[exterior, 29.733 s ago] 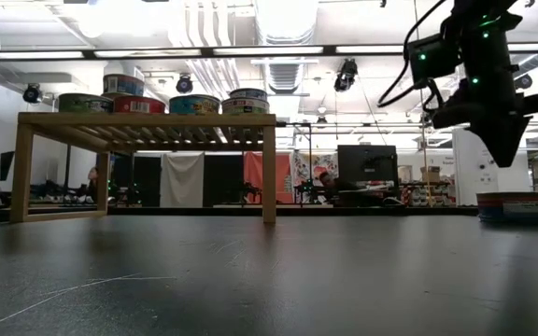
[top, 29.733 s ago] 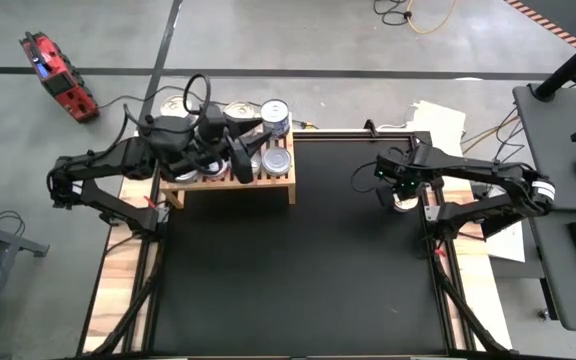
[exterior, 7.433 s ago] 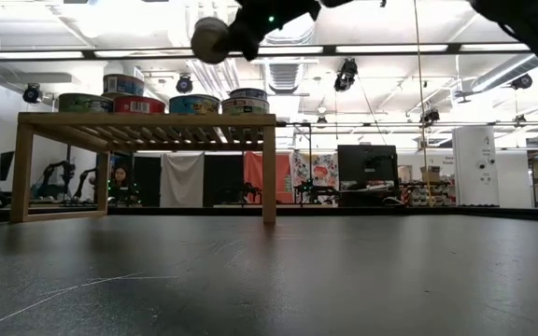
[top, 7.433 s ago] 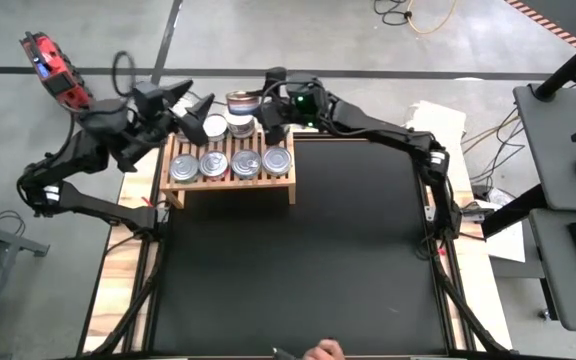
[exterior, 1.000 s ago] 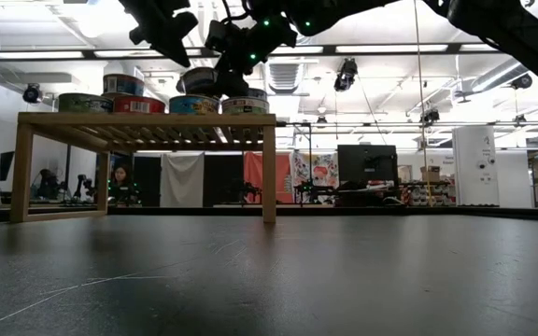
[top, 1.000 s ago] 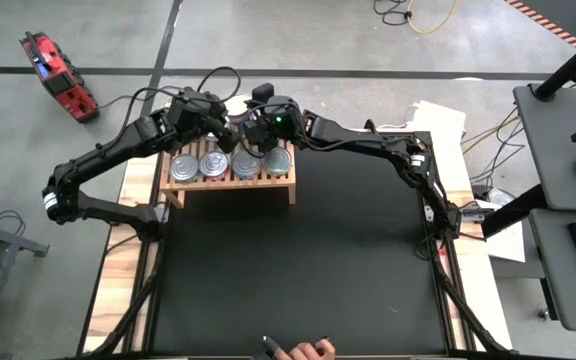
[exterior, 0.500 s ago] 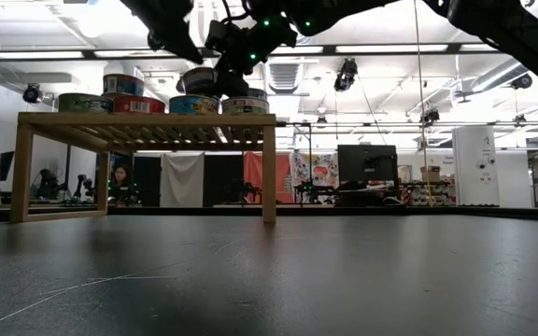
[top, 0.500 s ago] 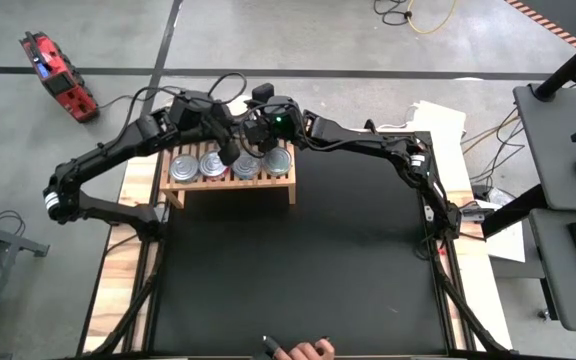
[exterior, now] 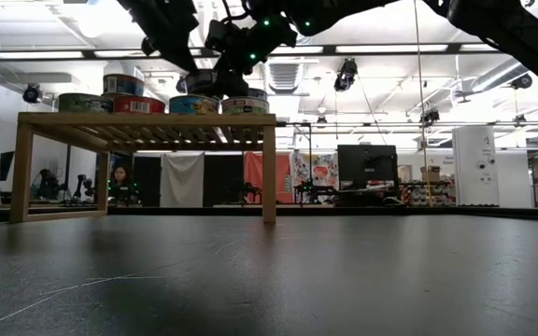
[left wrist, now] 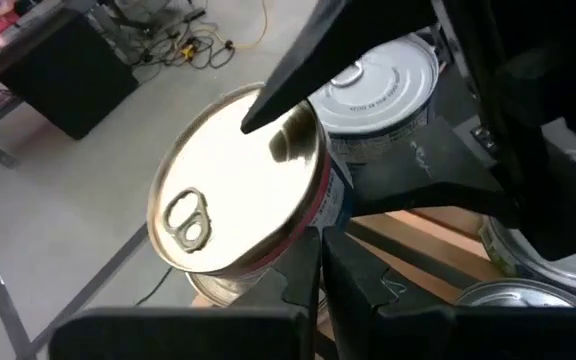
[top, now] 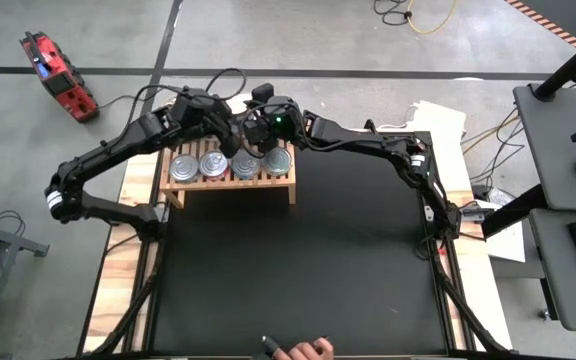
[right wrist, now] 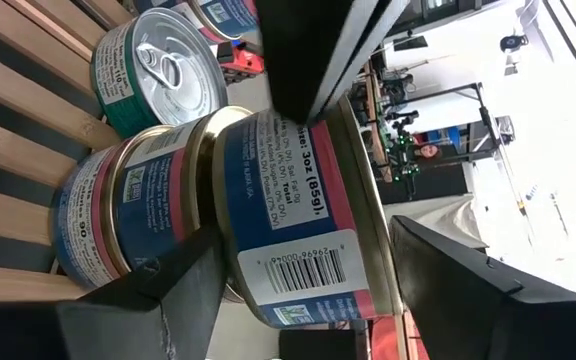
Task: Stack canned seafood by type on shelf
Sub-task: Stack the blue pink tuna can on top of the other blue pink tuna can on the shelf
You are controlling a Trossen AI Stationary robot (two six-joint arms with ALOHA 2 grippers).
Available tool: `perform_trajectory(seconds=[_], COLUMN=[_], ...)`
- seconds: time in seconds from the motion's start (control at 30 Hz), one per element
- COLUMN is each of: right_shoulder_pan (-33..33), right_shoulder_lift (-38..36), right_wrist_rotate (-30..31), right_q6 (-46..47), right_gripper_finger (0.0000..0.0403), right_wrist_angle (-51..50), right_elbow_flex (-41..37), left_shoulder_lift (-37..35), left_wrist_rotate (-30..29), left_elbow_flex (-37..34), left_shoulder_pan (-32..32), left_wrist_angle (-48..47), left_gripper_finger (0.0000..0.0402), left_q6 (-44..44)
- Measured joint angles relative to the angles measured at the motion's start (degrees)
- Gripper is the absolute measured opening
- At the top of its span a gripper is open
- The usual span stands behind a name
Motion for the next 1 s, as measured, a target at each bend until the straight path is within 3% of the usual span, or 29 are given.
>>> perform_trajectory(seconds=[0.3, 0.53, 0.83, 1.0], right_shoulder_pan=[0.0, 0.0, 0.0, 0.0], right_shoulder_lift=[0.0, 0.0, 0.0, 0.0], right_wrist_rotate=[-0.5, -3.3, -3.3, -2.8], right_q6=[0.0, 6.7, 9.4, 9.3], right_gripper_finger=[0.0268, 0.0274, 0.0269, 0.0271], right_wrist_angle=[0.0, 0.8, 1.1, 1.1], right_elbow_flex=[0.0, 0.0, 0.0, 0.0], left_shoulder_lift=[-2.4, -2.8, -2.2, -0.7], left_wrist_rotate=[-2.5, 9.5, 8.7, 4.1], left_elbow_flex=[0.1, 0.1, 0.1, 0.1], left_shoulder_pan=[0.0, -0.1, -0.1, 0.0], left_wrist_angle=[0.6, 2.6, 2.7, 2.7], left_gripper_finger=[0.0000, 0.0000, 0.0000, 0.0000], left_q6=[-1.4, 0.1, -0.5, -1.1])
